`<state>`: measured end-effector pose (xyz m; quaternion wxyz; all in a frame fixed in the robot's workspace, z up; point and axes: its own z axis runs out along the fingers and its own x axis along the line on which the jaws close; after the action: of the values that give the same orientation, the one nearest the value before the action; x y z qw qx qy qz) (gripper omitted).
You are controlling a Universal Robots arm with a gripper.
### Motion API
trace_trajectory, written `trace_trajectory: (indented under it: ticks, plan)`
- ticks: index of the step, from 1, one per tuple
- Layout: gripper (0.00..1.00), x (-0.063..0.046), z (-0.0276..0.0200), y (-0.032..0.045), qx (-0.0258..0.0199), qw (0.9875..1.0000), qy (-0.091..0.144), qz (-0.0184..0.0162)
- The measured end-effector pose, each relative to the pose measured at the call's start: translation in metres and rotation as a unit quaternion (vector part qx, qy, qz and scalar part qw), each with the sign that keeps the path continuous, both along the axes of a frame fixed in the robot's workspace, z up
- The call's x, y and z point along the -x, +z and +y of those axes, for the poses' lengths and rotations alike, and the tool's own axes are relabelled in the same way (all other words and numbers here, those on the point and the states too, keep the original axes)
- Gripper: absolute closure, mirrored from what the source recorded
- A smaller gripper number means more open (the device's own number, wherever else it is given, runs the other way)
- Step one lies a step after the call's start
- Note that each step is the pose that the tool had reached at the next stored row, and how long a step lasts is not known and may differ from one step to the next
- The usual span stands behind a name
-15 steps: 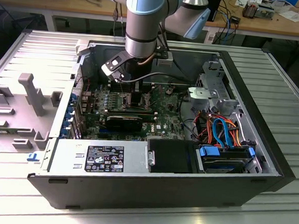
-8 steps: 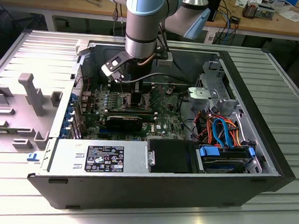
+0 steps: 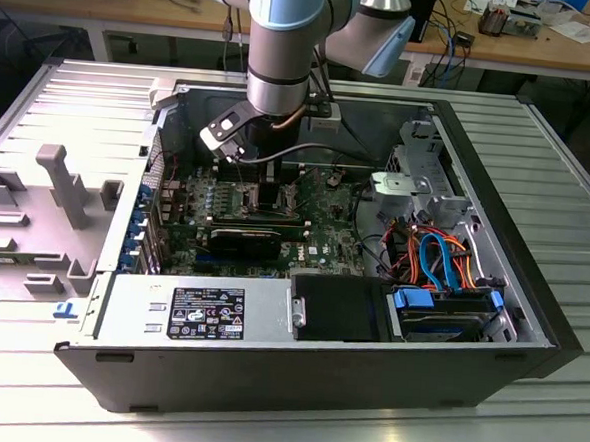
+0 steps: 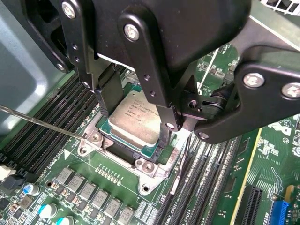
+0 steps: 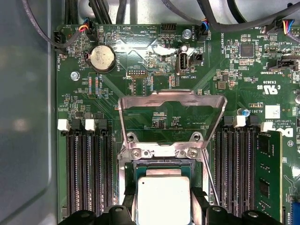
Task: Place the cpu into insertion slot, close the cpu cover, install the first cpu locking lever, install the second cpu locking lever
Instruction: 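Place the cpu into insertion slot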
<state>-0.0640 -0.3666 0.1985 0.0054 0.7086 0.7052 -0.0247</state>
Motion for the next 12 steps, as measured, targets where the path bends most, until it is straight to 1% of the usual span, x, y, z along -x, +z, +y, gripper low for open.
trace_trajectory:
  ticks: [10, 12]
  plan:
    - [0.46, 0.0002, 0.0002, 0.0014, 0.0001, 1.0000, 0.000, -0.0001]
    - [0.46, 0.0004, 0.0011, 0.0019, 0.0000, 1.0000, -0.001, -0.0002]
